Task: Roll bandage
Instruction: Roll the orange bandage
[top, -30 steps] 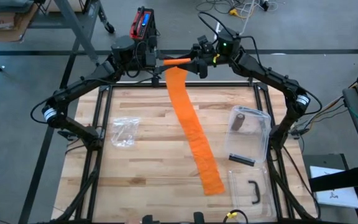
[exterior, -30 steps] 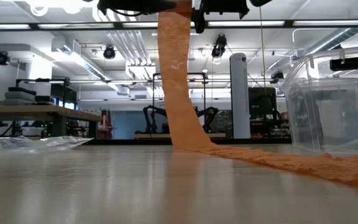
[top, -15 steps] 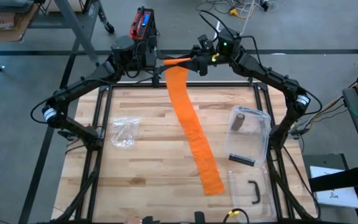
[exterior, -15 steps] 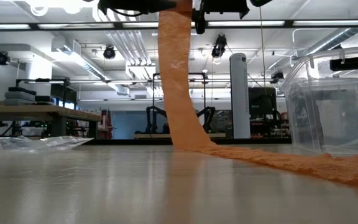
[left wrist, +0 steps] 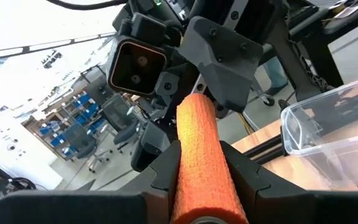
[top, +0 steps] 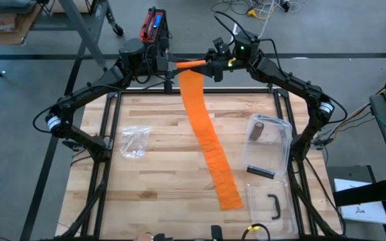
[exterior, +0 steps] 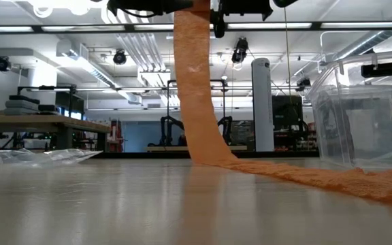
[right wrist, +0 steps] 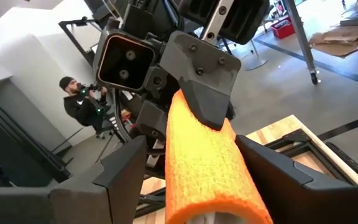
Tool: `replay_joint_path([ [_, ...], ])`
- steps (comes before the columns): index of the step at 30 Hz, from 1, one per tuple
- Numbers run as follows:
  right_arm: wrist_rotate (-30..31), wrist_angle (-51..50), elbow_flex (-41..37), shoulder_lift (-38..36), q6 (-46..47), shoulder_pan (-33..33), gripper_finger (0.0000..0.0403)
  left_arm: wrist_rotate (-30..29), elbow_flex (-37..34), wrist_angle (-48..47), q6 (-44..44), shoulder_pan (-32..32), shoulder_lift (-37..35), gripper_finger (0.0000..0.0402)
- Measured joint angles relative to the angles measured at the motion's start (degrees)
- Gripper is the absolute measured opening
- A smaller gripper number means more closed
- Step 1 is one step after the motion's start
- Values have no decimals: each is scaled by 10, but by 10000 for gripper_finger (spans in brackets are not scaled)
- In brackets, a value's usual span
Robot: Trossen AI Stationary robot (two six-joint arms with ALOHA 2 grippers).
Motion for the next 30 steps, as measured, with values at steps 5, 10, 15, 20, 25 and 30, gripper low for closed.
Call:
replay_joint_path([
  [5,4,2,0,0,9,0,221,0,0,-2,19,0,0,75],
  [10,6,2,0,1,16,0,203,4,0,-7,45,-1,0,75],
  [15,7,0,0,1,13,0,181,4,0,-7,46,-1,0,77],
  [20,15,1,0,1,-6,0,149,-8,0,-6,24,-1,0,100],
  [25,14,2,0,1,-31,0,119,-11,0,-8,-38,-1,-1,153],
  [30,10,3,0,1,-75,0,98,-15,0,-13,-154,0,-12,218],
])
